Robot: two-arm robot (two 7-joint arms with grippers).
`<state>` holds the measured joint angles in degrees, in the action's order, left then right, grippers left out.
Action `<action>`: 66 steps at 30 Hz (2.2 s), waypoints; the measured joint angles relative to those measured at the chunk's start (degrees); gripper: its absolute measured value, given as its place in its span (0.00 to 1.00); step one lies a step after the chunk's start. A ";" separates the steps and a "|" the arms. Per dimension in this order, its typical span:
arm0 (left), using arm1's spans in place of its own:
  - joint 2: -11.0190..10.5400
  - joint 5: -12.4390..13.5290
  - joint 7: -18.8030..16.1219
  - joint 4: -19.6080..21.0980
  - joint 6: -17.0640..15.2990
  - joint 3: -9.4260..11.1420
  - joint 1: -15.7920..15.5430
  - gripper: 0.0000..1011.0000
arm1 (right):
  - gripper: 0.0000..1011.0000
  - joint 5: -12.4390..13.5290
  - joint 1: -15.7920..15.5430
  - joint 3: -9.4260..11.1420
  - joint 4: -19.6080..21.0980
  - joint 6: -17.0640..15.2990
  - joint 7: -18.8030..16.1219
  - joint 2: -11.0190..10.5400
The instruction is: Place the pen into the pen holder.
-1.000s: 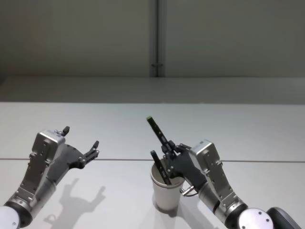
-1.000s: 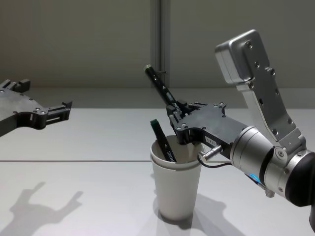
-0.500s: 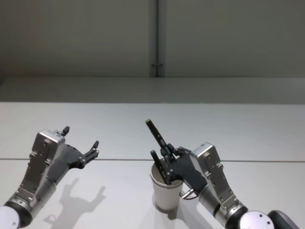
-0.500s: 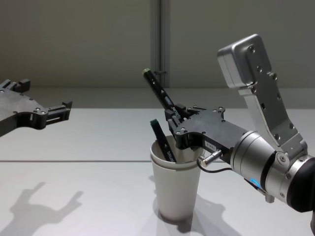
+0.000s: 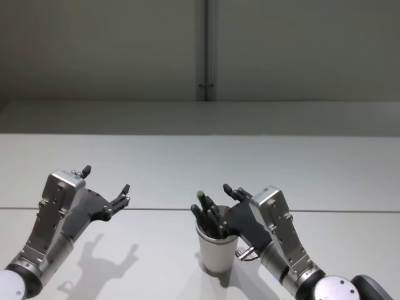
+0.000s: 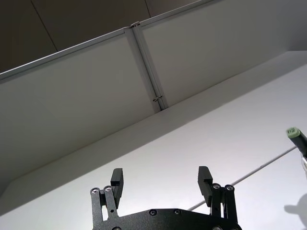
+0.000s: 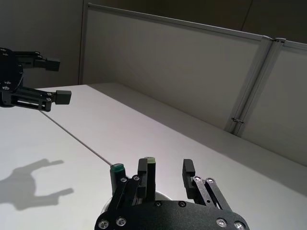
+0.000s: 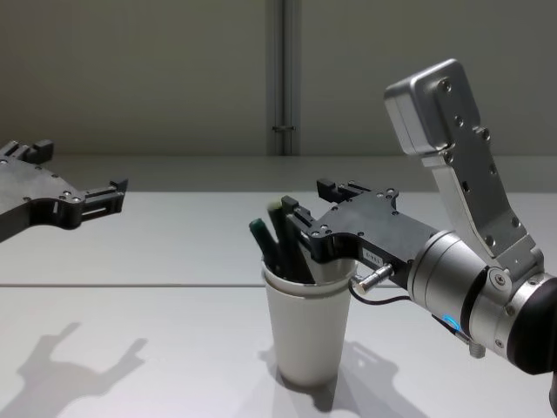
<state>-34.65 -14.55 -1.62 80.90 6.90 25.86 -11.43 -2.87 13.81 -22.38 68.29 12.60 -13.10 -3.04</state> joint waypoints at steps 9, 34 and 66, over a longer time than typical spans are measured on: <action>0.00 0.00 0.00 0.00 0.00 0.00 0.00 0.99 | 0.71 -0.05 0.02 0.01 0.00 0.00 0.06 0.00; 0.00 0.00 0.00 0.00 0.00 0.00 0.00 0.99 | 0.99 3.16 -1.37 4.77 4.07 -7.83 2.96 -0.83; 0.00 0.00 0.00 0.00 0.00 0.00 0.00 0.99 | 0.99 5.70 -1.74 6.45 6.74 -8.64 7.62 -6.92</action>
<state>-34.65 -14.55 -1.62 80.90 6.90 25.86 -11.43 2.83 12.07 -15.93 75.03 3.96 -5.48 -9.96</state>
